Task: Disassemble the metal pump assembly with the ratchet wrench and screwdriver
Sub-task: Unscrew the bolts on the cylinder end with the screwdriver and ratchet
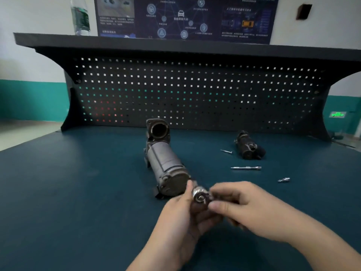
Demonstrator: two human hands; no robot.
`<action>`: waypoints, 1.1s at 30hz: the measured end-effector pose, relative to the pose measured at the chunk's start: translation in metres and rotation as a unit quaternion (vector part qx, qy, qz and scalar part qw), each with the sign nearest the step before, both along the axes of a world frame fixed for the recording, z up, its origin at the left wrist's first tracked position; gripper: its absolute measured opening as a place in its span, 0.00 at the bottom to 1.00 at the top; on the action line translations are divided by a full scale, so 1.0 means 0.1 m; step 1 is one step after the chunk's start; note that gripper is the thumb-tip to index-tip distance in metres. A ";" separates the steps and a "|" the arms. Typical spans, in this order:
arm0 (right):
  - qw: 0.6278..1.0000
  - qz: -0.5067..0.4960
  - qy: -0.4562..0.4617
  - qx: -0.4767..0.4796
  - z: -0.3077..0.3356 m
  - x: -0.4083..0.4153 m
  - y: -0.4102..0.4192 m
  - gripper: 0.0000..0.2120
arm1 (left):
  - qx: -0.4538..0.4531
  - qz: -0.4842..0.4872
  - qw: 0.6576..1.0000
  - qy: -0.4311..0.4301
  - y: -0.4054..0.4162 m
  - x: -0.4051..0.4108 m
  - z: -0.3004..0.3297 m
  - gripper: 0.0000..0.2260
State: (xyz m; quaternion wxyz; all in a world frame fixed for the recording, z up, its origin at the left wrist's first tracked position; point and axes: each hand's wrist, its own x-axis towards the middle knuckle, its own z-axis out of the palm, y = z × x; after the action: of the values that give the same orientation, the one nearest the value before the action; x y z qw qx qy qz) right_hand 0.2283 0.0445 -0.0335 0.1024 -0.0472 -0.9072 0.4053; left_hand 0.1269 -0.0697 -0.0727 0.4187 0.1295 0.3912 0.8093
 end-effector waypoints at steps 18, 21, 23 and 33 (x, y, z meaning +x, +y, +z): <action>0.872 -0.160 -0.134 0.442 0.33 -0.51 -0.40 0.18 | 0.037 0.070 0.996 -0.030 -0.14 -0.18 -0.07 0.13; 0.871 -0.151 -0.141 0.445 0.40 -0.59 -0.39 0.17 | 0.072 0.051 0.990 -0.108 -0.18 -0.21 -0.04 0.12; 0.864 -0.148 -0.145 0.460 0.45 -0.60 -0.39 0.17 | 0.092 0.041 0.984 -0.145 -0.19 -0.22 -0.03 0.12; 0.862 -0.121 -0.138 0.472 0.47 -0.63 -0.37 0.17 | 0.116 0.050 0.979 -0.158 -0.21 -0.22 -0.04 0.12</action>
State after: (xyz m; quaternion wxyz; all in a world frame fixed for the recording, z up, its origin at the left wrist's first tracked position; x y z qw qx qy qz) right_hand 0.1651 0.0075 0.0139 0.0341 -0.1581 -0.9820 -0.0972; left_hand 0.1044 -0.0906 -0.0763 0.4165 0.0276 0.2294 0.8793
